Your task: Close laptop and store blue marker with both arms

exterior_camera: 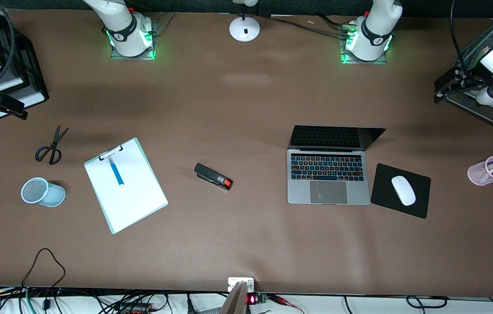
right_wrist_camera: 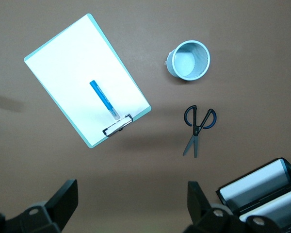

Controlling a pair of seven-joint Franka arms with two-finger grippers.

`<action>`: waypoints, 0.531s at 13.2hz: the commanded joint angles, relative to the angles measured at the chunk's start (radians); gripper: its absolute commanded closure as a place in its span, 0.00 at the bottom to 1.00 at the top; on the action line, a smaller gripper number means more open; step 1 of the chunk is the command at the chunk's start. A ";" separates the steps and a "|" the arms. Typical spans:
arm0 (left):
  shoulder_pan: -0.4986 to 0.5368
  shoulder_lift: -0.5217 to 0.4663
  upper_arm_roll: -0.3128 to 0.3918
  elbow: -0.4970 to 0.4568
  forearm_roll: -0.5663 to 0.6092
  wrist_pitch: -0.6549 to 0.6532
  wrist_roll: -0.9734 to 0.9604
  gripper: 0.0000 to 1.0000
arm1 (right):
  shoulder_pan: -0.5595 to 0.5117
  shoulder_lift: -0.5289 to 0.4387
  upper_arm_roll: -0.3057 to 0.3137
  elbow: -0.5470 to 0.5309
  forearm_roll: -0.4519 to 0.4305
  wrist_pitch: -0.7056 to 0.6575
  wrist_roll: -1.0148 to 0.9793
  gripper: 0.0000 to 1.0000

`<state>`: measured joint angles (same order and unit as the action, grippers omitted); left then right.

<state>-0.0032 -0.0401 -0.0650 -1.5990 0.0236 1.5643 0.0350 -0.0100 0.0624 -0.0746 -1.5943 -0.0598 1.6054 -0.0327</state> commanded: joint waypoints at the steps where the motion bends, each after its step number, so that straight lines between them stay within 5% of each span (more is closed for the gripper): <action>1: -0.004 0.045 -0.004 0.039 0.001 -0.033 0.020 0.00 | 0.001 -0.009 0.001 -0.009 -0.015 0.010 0.016 0.00; 7: -0.011 0.066 -0.053 0.002 -0.004 -0.122 -0.032 0.00 | -0.001 -0.006 0.001 -0.009 -0.012 0.011 0.016 0.00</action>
<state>-0.0121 0.0216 -0.0896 -1.5989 0.0229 1.4717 0.0296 -0.0100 0.0625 -0.0746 -1.5943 -0.0602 1.6057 -0.0327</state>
